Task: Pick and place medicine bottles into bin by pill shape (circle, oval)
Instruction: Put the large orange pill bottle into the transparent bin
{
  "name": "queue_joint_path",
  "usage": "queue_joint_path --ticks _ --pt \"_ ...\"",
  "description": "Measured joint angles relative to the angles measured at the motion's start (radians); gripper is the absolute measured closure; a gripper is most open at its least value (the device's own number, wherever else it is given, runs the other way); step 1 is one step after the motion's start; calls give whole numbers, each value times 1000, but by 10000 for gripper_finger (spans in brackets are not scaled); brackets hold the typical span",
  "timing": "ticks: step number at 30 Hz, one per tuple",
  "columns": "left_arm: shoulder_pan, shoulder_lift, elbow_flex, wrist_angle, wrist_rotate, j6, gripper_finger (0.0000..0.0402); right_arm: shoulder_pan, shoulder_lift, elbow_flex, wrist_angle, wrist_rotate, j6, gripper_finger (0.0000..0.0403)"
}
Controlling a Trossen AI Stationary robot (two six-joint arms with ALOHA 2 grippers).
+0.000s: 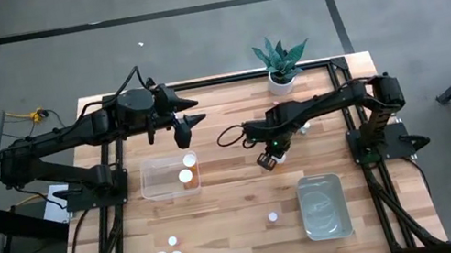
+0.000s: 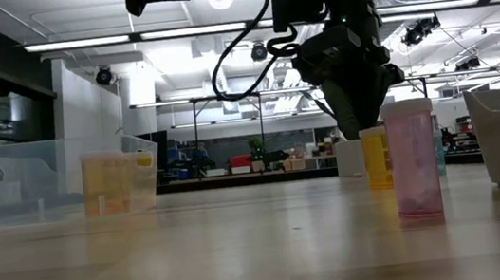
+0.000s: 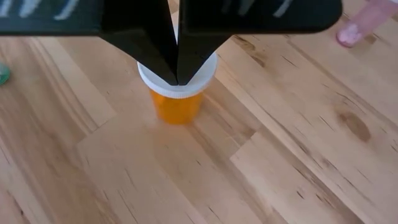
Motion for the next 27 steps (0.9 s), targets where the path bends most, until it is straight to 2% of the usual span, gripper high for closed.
queue_joint_path --ticks 8,16,27 --pt "0 0 0 0 0 0 181 0 4 -2 1 0 -3 403" --pt "0 0 0 0 0 0 181 1 -61 -9 -27 -2 16 403" --pt "0 0 0 0 -1 -5 181 22 -56 -9 -56 -12 10 403"
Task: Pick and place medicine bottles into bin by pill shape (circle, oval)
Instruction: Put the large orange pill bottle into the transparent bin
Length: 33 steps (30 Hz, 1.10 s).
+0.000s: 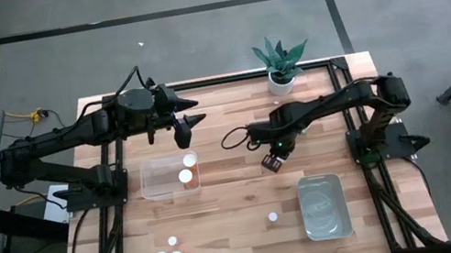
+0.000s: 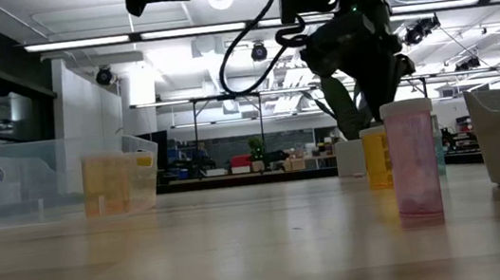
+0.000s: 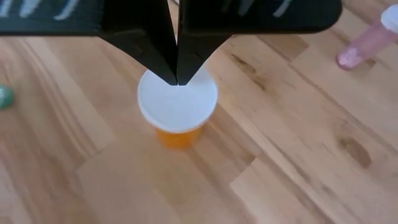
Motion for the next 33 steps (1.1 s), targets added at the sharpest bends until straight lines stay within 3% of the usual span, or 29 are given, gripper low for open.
queue_joint_path --ticks 24,33 --pt "0 0 0 0 1 -3 181 -2 59 9 11 0 -26 403" --pt "0 0 0 0 0 -3 181 -2 7 1 13 3 10 403"
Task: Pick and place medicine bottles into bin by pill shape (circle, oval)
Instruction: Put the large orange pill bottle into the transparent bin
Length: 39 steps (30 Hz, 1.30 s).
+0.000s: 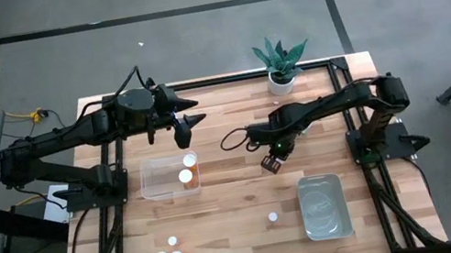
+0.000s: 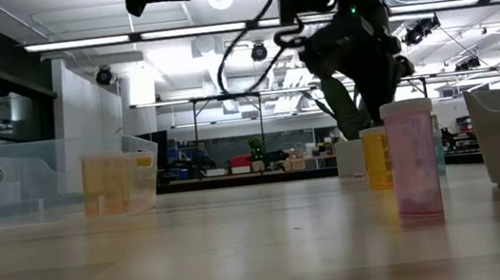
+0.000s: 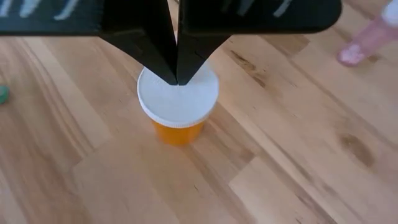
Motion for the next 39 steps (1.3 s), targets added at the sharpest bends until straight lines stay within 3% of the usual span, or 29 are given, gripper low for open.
queue_joint_path --ticks 18,39 --pt "0 0 0 0 0 0 181 28 27 3 90 -14 21 403" --pt "1 0 0 10 -1 0 181 0 -19 3 -52 59 -36 403"
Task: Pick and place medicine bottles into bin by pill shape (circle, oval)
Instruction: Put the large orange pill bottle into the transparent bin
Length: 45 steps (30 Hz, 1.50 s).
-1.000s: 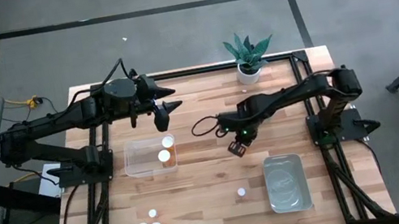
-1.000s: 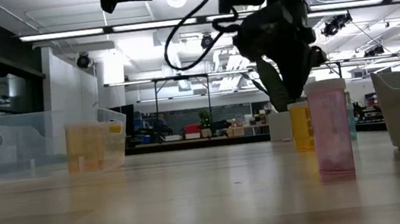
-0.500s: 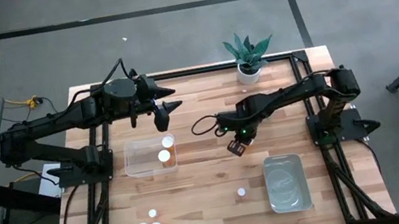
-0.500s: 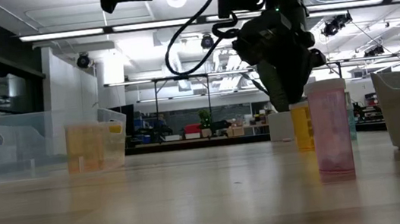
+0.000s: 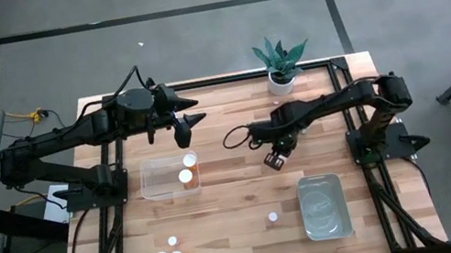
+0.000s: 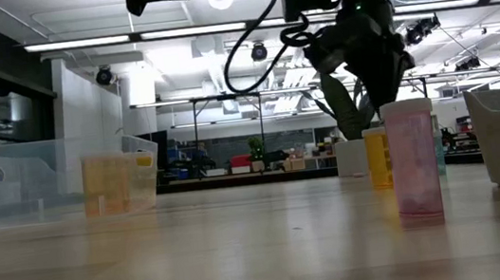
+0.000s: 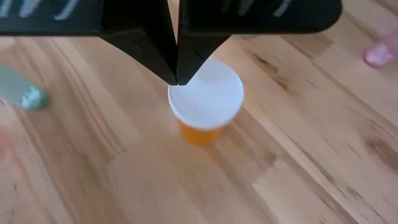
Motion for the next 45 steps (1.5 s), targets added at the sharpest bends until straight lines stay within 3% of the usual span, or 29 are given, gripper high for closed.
queue_joint_path --ticks 17,24,29,33,38,42,45 --pt "0 0 0 5 1 0 181 -9 56 4 27 -31 -32 403" --pt "0 0 0 4 1 0 181 -6 -59 -1 29 49 -36 403" --pt "0 0 0 4 1 0 181 16 -120 -1 28 45 -59 391" --pt "0 0 0 3 2 0 181 22 -123 -1 17 -8 -104 337" --pt "0 0 0 3 2 -1 181 22 -120 -1 10 15 -108 227" --pt "0 0 0 3 4 -11 181 22 -122 -29 48 54 -57 148" --pt "0 0 0 3 4 -13 181 20 -120 -98 114 -10 9 117"
